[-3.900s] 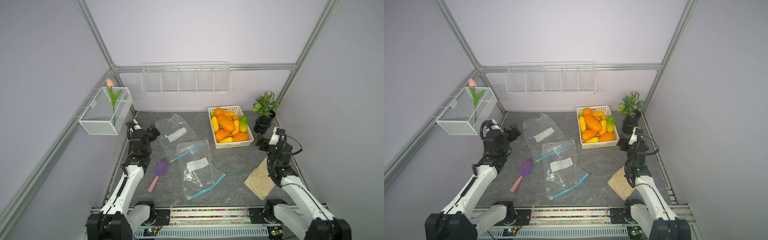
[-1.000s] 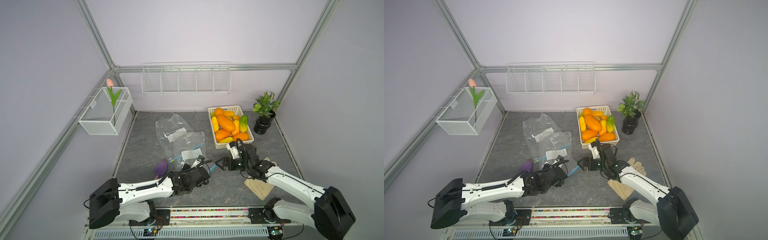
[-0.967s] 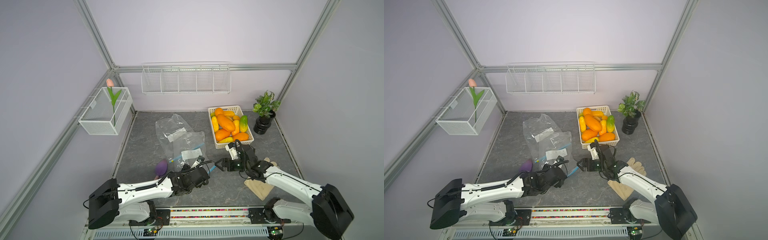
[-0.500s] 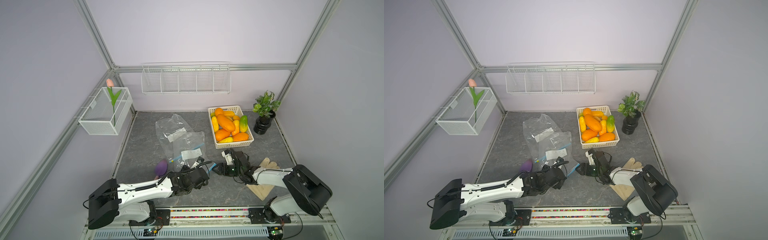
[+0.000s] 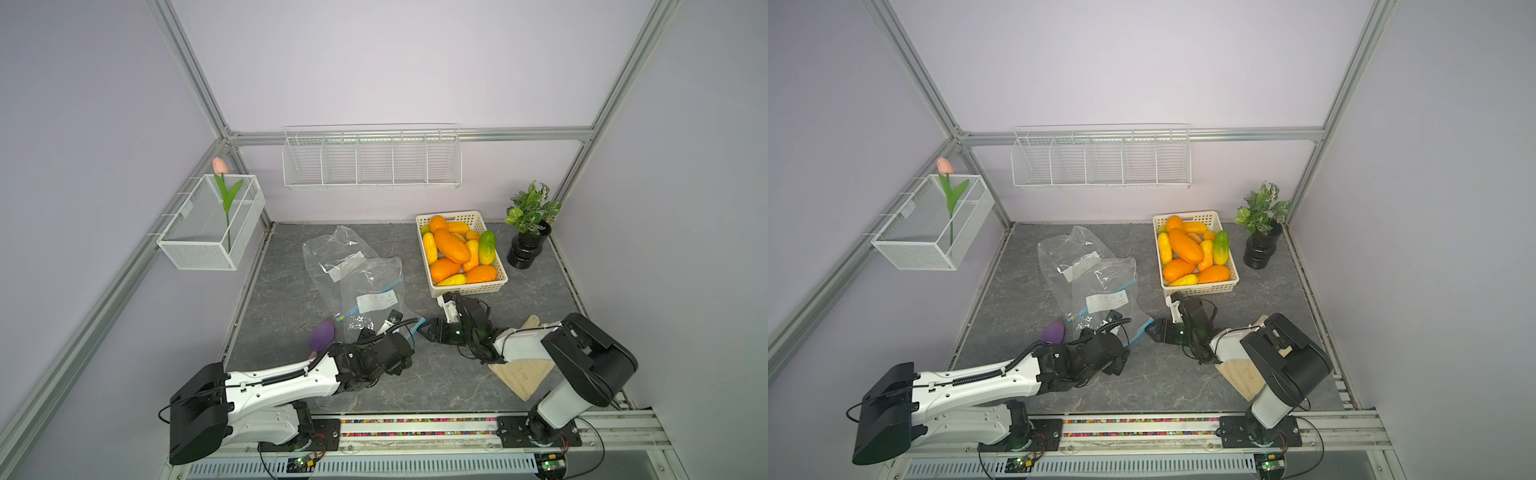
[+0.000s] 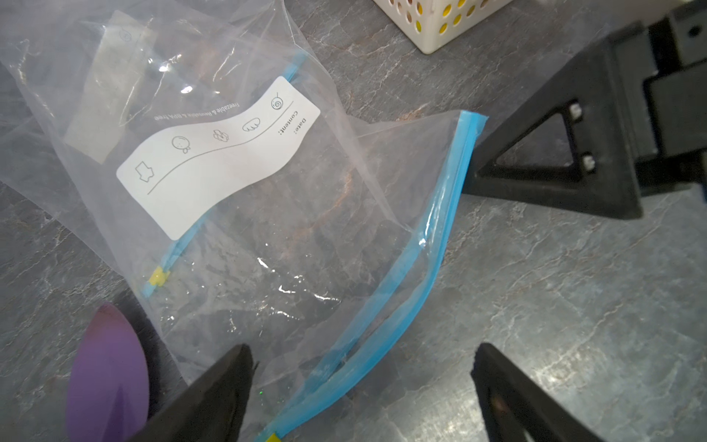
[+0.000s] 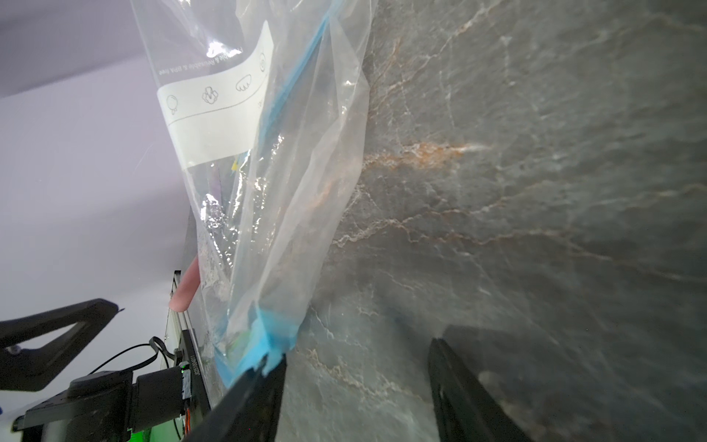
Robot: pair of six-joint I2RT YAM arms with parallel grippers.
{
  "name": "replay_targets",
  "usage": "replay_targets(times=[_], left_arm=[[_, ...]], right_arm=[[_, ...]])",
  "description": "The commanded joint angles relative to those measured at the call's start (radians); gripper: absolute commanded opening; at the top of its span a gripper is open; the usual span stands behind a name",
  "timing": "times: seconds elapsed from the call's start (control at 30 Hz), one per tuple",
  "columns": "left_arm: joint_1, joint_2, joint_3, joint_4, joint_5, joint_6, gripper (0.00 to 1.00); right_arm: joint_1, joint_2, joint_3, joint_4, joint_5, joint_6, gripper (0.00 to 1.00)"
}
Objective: Place the mango in a zip-top bag and seal the zipper
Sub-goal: Pick up the zipper food storage bag at the center of the board.
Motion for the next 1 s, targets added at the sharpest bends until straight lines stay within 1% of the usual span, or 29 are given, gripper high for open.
replay_targets(times=[0.0, 0.07, 0.13, 0.2, 0.23, 0.33, 0.43, 0.53, 0.73, 0.8, 0.83, 0.87, 0.97], left_arm=[[0.003, 0.092, 0.064, -0.104, -0.022, -0.018, 0.94], [0.002, 0.185, 0.118, -0.183, -0.095, -0.086, 0.94], [0.004, 0.258, 0.137, -0.183, -0.118, -0.097, 0.94], [0.004, 0.32, 0.169, -0.202, -0.16, -0.122, 0.93], [0.004, 0.344, 0.183, -0.215, -0.199, -0.141, 0.92], [0.002, 0.364, 0.205, -0.214, -0.258, -0.16, 0.91], [0.005, 0.347, 0.199, -0.186, -0.293, -0.163, 0.89], [0.023, 0.345, 0.187, -0.156, -0.296, -0.162, 0.85], [0.035, 0.377, 0.167, -0.119, -0.303, -0.154, 0.84], [0.04, 0.384, 0.168, -0.109, -0.309, -0.149, 0.8], [0.046, 0.387, 0.17, -0.102, -0.31, -0.146, 0.76], [0.051, 0.391, 0.171, -0.094, -0.308, -0.14, 0.7], [0.066, 0.396, 0.182, -0.072, -0.305, -0.122, 0.45]], right_arm=[[0.005, 0.022, 0.03, 0.01, 0.033, 0.029, 0.63], [0.006, 0.02, 0.05, -0.024, 0.047, 0.024, 0.63], [0.004, 0.024, 0.059, -0.032, 0.051, 0.022, 0.63], [0.005, 0.029, 0.067, -0.034, 0.049, 0.024, 0.63], [0.005, 0.031, 0.069, -0.035, 0.047, 0.024, 0.63], [0.004, 0.031, 0.067, -0.037, 0.049, 0.024, 0.63], [-0.002, 0.029, 0.063, -0.035, 0.046, 0.024, 0.63], [-0.006, 0.031, 0.061, -0.029, 0.042, 0.027, 0.63], [-0.008, 0.038, 0.061, -0.006, 0.027, 0.036, 0.63], [-0.007, 0.04, 0.063, -0.004, 0.023, 0.036, 0.63], [-0.007, 0.041, 0.062, -0.001, 0.02, 0.037, 0.63], [-0.008, 0.04, 0.062, 0.0, 0.018, 0.037, 0.63], [-0.007, 0.036, 0.06, 0.004, 0.016, 0.037, 0.63]])
